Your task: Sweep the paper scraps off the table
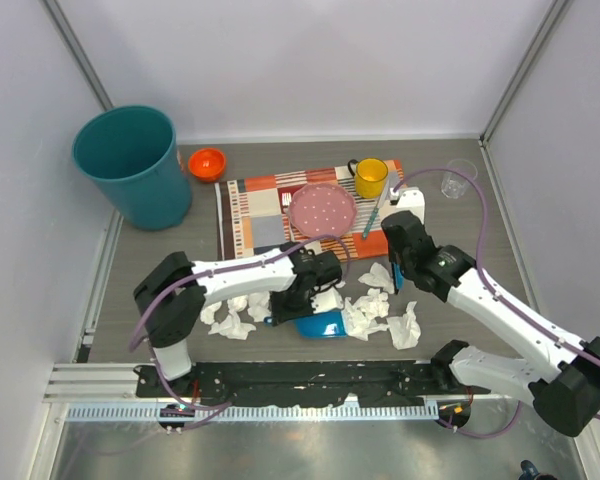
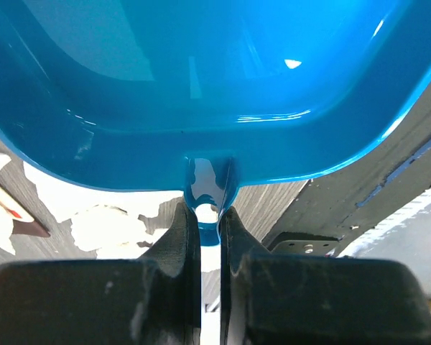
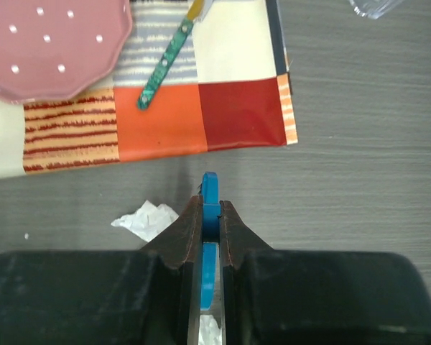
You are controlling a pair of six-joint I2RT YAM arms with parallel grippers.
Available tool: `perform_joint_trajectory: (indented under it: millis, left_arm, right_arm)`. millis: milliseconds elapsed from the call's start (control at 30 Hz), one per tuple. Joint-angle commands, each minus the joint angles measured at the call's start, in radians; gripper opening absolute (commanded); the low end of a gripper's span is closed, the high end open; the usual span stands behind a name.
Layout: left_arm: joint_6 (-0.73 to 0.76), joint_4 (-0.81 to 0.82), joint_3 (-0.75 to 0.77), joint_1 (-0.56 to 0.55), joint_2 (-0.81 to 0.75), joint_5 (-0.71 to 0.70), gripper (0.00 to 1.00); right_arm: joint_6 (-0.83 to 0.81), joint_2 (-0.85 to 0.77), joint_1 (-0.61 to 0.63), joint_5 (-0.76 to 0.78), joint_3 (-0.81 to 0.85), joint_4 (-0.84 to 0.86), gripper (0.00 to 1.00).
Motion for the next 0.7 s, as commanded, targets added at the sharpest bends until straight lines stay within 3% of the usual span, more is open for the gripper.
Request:
perform_joint_trajectory:
  millis: [0, 300, 400, 667]
  left_arm:
    - [0.061, -0.11, 0.039, -0.005, 0.083, -0.028, 0.0]
    - [0.111, -0.16, 0.072, -0.005, 0.1, -0.074, 0.0]
    - [0.116, -0.153, 0.066, -0.005, 0.12, -0.076, 0.0]
    - [0.12, -0.145, 0.082, -0.005, 0.145, -0.063, 0.0]
  right_arm:
    - [0.012, 0.027, -0.003, -0.029, 0.015, -0.021, 0.01]
    - [-0.059, -0.008, -0.003, 0.023, 0.126, -0.055, 0.01]
    - [-0.038, -0.003, -0.004, 0.109, 0.116, -0.082, 0.01]
    - [0.005, 0.155, -0.012, 0.128, 0.054, -0.093, 0.01]
